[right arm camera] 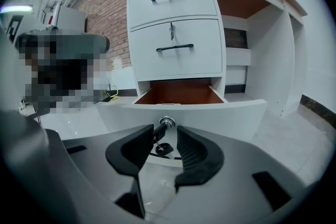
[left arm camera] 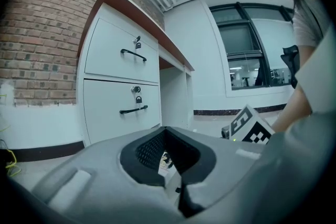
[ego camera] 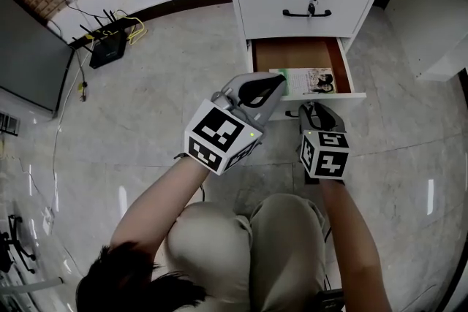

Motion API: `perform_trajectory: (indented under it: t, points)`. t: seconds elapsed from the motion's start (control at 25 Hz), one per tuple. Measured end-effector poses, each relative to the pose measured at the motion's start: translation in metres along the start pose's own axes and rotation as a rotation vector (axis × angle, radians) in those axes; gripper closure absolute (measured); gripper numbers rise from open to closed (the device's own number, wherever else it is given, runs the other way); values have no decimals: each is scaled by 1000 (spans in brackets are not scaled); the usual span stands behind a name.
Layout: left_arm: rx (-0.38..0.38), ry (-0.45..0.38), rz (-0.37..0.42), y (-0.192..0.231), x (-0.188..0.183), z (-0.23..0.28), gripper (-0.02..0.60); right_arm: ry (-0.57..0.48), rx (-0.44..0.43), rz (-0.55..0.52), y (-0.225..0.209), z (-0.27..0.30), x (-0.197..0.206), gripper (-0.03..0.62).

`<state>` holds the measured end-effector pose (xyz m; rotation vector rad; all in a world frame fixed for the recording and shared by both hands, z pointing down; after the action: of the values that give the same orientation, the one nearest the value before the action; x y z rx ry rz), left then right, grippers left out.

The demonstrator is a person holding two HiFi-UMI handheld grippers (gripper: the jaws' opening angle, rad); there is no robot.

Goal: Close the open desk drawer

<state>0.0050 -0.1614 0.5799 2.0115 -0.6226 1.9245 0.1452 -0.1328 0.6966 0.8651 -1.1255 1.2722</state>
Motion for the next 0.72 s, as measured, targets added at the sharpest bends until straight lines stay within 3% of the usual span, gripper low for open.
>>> perform_trajectory:
  t: [0.72]
  points:
    - [-55, -25, -70, 29, 14, -2, 577, 14, 25, -13, -12, 60, -18, 453]
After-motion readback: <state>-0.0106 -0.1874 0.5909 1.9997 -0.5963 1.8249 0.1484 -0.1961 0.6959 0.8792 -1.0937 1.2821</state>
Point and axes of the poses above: the fingertips, and each gripper's own axes: z forward along the fingers, y to its left, x out of its underside, the point moved 7 cm from there along -z, backward along the fingers, and after that the axes turned 15 degrees about -y, right-handed, at the moved point
